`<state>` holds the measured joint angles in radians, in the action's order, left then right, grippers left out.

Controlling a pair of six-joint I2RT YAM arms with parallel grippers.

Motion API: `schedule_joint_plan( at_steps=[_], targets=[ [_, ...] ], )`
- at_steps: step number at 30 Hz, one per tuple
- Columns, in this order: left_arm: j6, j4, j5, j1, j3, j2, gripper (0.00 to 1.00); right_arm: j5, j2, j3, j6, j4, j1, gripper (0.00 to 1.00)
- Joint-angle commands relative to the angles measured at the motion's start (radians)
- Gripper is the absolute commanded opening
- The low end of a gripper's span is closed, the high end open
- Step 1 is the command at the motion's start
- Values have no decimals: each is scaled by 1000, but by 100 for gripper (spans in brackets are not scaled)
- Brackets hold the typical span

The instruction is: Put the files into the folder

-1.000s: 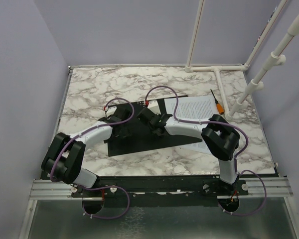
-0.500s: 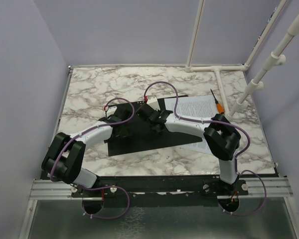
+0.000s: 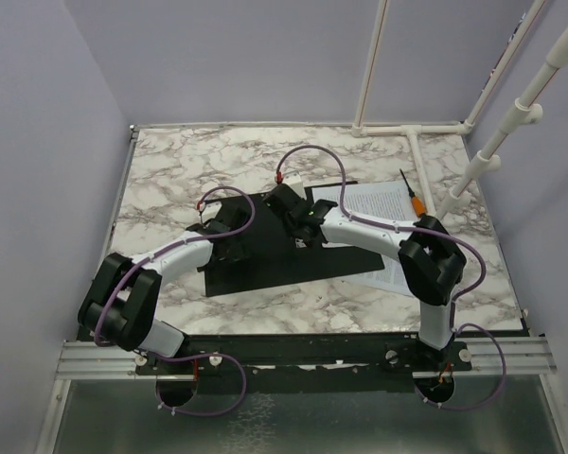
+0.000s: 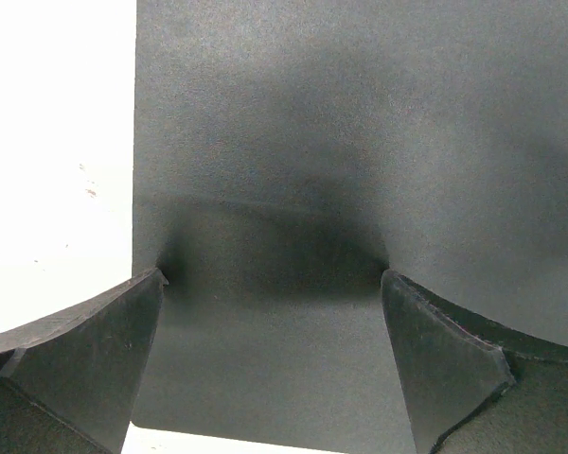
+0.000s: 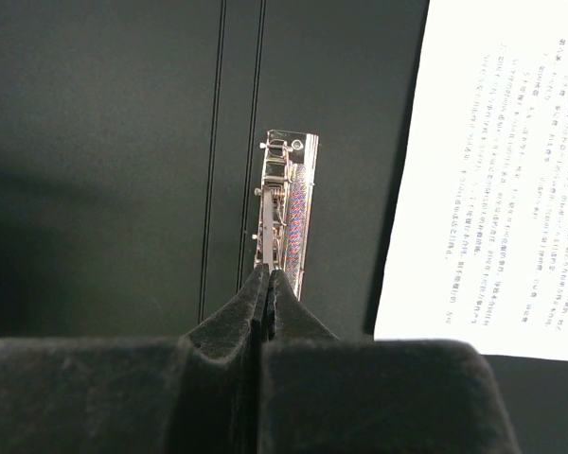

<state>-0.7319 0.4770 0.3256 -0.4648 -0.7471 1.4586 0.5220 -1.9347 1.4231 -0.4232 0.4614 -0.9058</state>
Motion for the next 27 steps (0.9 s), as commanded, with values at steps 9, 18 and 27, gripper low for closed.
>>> schedule_joint_plan(
  at_steps=[9, 18, 27],
  targets=[
    [13, 66, -24, 8, 43, -53, 99, -125, 221, -81, 4, 3, 74, 1],
    [75, 108, -38, 11, -61, -153, 99, -255, 298, -211, -54, -25, 123, 5],
    [185, 114, -58, 11, -203, -201, 99, -467, 297, -289, -115, -90, 172, 3]
  ],
)
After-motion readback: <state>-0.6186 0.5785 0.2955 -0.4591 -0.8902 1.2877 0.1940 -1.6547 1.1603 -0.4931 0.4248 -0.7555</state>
